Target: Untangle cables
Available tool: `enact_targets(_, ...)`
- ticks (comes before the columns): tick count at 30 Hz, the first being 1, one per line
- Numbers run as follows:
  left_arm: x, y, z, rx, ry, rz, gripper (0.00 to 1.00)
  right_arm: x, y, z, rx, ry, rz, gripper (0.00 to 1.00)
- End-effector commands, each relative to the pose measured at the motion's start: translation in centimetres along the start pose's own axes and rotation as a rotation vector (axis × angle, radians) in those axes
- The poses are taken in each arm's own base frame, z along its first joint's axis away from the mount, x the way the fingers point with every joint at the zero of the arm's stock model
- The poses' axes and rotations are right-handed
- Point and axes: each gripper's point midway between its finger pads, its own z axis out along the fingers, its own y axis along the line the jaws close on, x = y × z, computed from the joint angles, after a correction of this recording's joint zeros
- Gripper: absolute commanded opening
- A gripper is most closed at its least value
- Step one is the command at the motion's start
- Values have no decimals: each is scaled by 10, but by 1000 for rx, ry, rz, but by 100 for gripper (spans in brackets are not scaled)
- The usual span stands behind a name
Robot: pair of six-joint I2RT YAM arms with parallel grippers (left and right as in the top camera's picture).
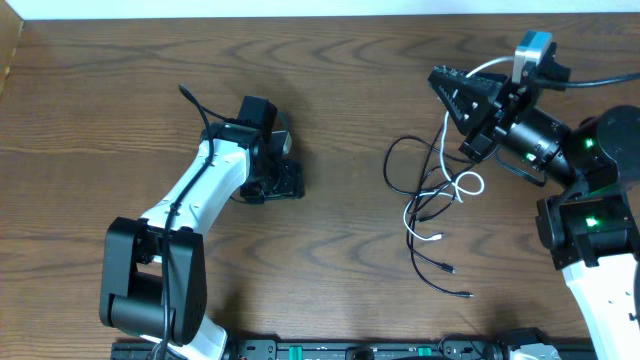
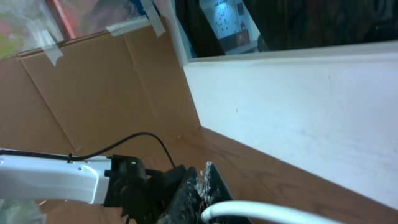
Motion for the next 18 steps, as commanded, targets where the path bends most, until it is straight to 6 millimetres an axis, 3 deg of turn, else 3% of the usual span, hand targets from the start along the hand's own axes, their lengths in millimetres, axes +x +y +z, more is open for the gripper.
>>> enact_targets(1,7,-40,0,229,41,55,79,5,-14,4,32,16,41,1)
enact_targets(4,8,-65,-6,366,39,123,82,30,-47,7,165,74,138,1)
enact_targets(8,10,-70,-4,360,43,143,82,84,-116,-10,521,192,281,1)
enact_targets(13,14,-69,-1,328,56,148,82,142,-191,-78,1055,344,311,1)
enact_targets(18,15,-69,-1,329,59,146,82,169,-223,-141,1361,458,306,1)
